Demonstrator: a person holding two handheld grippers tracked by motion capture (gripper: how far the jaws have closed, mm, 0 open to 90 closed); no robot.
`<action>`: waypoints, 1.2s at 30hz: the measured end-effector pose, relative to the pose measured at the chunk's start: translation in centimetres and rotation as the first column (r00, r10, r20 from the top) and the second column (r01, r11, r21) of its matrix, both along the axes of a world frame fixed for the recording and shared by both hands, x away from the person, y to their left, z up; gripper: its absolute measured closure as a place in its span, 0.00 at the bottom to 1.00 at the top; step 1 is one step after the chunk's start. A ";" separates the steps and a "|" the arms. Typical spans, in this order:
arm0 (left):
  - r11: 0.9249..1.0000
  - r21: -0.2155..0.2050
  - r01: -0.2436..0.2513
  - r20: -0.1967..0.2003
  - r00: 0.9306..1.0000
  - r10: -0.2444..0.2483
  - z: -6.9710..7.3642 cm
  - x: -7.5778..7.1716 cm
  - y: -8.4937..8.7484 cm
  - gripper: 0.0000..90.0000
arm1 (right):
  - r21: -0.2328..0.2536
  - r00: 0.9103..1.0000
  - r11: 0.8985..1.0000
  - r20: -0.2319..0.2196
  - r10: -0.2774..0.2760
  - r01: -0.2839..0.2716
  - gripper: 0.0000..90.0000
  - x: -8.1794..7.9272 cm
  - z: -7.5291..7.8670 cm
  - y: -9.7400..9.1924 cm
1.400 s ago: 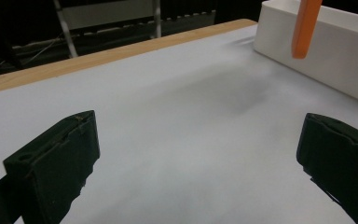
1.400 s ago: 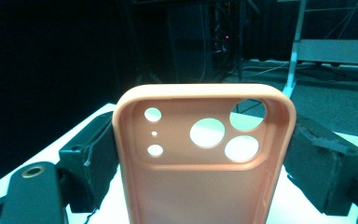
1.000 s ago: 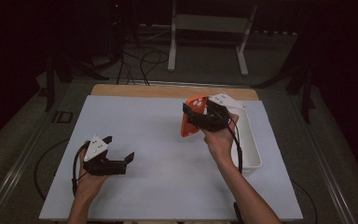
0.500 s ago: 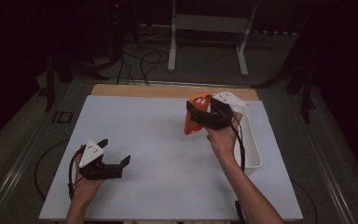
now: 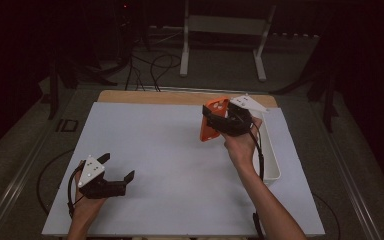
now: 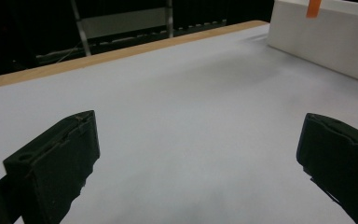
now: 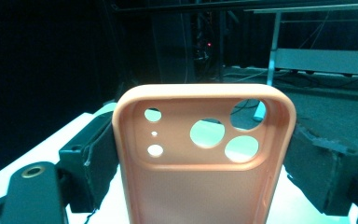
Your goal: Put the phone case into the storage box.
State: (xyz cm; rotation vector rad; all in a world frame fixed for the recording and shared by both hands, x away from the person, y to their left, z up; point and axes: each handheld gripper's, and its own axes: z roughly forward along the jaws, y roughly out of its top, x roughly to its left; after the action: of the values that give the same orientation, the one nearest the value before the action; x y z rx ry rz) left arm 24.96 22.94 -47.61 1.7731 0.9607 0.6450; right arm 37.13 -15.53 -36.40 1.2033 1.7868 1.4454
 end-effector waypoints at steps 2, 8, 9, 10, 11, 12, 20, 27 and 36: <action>1.000 0.000 -0.004 0.001 1.000 0.004 -0.1 -0.1 0.1 0.00 | -0.002 1.000 1.000 0.004 -0.005 0.005 0.18 0.1 0.1 -0.1; 1.000 -0.002 -0.022 0.003 1.000 0.022 -0.1 -0.2 0.4 0.00 | -0.006 1.000 1.000 0.012 -0.022 0.022 0.18 0.5 0.4 -0.3; 1.000 0.000 -0.026 0.003 1.000 0.026 -0.1 -0.2 0.4 0.00 | -0.007 1.000 1.000 0.011 -0.025 0.025 0.18 0.5 0.4 -0.4; 1.000 0.000 -0.028 0.003 1.000 0.028 -0.1 -0.2 0.4 0.00 | -0.007 0.999 1.000 0.011 -0.030 0.030 0.18 0.6 0.5 -0.4; 1.000 -0.001 -0.029 0.003 1.000 0.029 -0.1 -0.1 0.4 0.00 | -0.007 0.999 0.999 0.013 -0.032 0.032 0.18 0.7 0.5 -0.5; 1.000 -0.001 -0.029 0.003 1.000 0.029 -0.1 -0.1 0.4 0.00 | -0.007 0.999 0.999 0.014 -0.035 0.035 0.18 0.7 0.5 -0.5; 0.999 -0.005 -0.033 0.005 0.999 0.033 -0.1 -0.1 0.4 0.00 | -0.005 0.998 0.998 0.012 -0.057 0.057 0.18 1.2 0.5 -1.0; 1.000 0.005 -0.029 0.000 1.000 0.029 -0.2 -0.1 0.3 0.00 | -0.013 0.997 0.997 0.010 -0.079 0.079 0.18 1.5 0.6 -1.6; 0.999 0.000 -0.035 0.003 0.999 0.035 -0.2 -0.1 0.4 0.00 | -0.013 0.994 0.994 0.011 -0.106 0.106 0.18 1.9 0.6 -2.3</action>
State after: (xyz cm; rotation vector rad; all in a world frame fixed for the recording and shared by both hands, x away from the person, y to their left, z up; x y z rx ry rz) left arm 24.84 23.32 -47.78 1.7579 0.9917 0.6696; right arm 38.99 -17.86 -35.79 1.2617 1.6966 1.3746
